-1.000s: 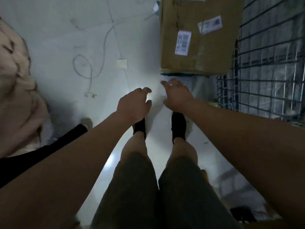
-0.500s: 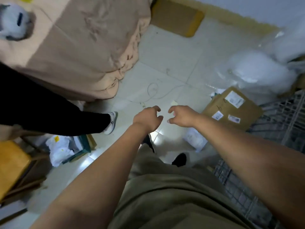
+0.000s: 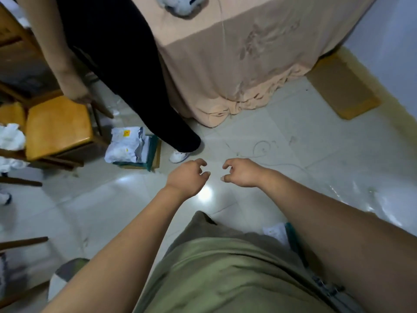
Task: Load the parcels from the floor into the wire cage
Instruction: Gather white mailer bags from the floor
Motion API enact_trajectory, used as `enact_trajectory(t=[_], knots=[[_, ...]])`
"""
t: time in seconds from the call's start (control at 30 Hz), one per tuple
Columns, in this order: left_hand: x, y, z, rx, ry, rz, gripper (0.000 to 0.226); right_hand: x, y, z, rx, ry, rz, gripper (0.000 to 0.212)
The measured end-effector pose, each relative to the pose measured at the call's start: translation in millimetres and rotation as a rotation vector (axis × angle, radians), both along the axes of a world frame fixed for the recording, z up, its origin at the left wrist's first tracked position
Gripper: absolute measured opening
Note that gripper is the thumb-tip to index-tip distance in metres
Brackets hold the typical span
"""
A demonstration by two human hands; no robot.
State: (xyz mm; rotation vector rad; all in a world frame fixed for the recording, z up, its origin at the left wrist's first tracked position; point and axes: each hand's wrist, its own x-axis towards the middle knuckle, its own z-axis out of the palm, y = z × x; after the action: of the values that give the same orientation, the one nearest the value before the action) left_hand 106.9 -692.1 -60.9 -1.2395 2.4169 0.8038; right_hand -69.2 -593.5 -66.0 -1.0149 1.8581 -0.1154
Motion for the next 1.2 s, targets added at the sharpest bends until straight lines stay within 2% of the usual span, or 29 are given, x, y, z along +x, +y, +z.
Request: enact_trajectory(t=[0.23, 0.37, 0.57, 0.77, 0.93, 1.2], knots=[[67, -44, -3, 0.035, -0.046, 0.224, 0.045, 61, -94, -7, 0.026, 0.0, 0.249, 0.056], [98, -53, -4, 0.036, -0.055, 0.415, 0.045, 89, -130, -11, 0.041, 0.004, 0.463, 0.06], [149, -36, 7, 0.011, -0.053, 0.784, 0.043, 133, -172, -13, -0.002, 0.035, 0.747, 0.063], [189, -16, 6, 0.019, -0.07, 0.982, 0.044, 180, -200, -14, -0.068, 0.056, 0.878, 0.07], [217, -32, -1, -0.01, -0.054, 0.99, 0.045, 221, -221, -20, -0.073, 0.076, 0.843, 0.076], [297, -121, -20, -0.009, -0.004, 0.858, 0.046, 290, -282, -26, -0.028, 0.139, 0.705, 0.075]])
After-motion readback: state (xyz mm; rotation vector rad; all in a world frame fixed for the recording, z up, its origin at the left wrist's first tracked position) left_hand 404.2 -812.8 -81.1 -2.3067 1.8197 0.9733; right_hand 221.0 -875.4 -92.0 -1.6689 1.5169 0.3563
